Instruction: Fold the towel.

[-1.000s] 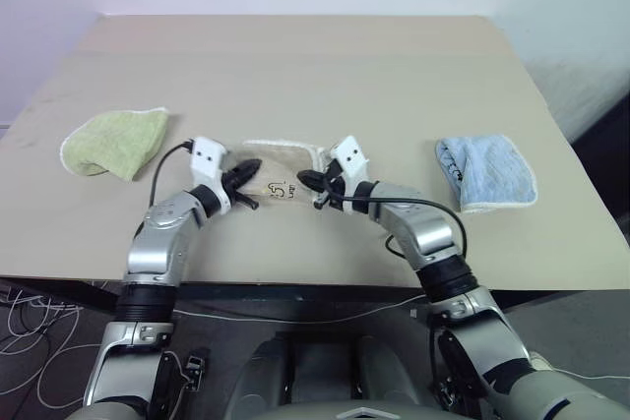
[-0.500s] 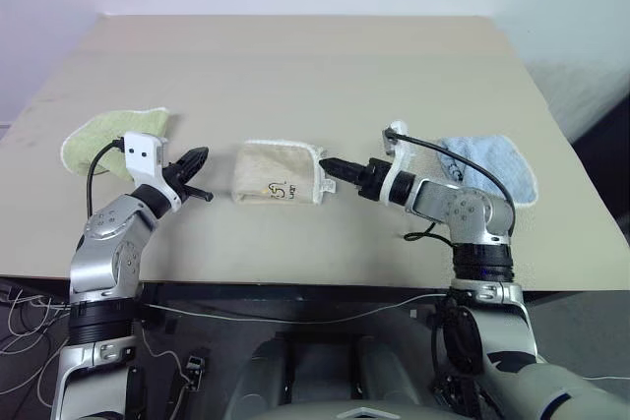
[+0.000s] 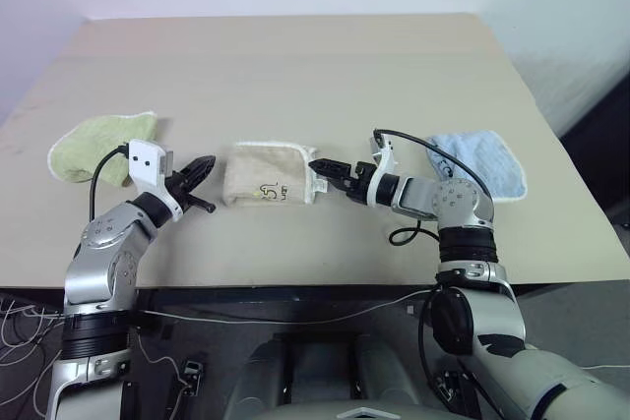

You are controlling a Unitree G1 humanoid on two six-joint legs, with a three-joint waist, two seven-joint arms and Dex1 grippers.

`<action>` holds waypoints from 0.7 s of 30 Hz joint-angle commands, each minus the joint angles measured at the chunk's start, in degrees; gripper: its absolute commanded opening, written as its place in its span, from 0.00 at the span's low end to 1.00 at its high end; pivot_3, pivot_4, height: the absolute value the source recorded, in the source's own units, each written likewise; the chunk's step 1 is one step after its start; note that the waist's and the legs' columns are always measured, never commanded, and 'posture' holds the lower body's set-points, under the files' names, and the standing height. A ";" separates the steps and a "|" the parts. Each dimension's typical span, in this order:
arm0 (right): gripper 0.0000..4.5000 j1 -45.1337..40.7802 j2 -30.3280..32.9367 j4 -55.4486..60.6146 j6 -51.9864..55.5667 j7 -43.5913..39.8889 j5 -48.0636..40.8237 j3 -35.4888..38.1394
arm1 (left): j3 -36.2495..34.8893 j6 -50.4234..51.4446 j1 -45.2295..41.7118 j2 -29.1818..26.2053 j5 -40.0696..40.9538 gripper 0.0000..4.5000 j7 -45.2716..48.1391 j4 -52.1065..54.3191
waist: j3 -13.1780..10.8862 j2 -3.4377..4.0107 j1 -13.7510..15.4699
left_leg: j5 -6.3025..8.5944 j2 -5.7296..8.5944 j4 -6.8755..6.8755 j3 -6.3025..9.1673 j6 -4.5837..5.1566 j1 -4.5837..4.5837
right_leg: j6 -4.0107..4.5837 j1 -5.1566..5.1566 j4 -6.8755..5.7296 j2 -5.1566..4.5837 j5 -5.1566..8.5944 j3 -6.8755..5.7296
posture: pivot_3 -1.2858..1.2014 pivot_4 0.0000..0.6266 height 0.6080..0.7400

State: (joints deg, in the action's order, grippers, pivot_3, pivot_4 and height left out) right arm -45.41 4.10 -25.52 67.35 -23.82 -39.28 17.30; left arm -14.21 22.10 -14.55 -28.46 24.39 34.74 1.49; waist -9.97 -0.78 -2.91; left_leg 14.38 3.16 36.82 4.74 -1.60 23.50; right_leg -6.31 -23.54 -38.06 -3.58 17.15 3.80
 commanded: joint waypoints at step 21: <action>0.79 -11.05 -4.63 -16.97 -5.75 -4.38 3.82 -2.75 | -1.39 -0.66 3.53 -0.83 0.68 0.00 -0.92 4.99 | 0.00 0.01 -1.05 | 0.00 0.00 -0.04 -0.01 0.00 0.00 | 0.00 -0.03 0.00 -0.01 0.00 0.02 | 0.52 0.24 1.00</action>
State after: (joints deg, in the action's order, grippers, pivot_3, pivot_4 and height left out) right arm -55.39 0.34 -42.90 61.44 -28.08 -34.51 13.80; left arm -14.33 22.13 -11.05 -29.03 24.43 34.01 4.67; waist -9.97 -0.77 -3.95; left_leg 14.38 3.16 36.77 4.73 -1.61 23.51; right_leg -6.31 -23.58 -38.05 -3.60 17.15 3.82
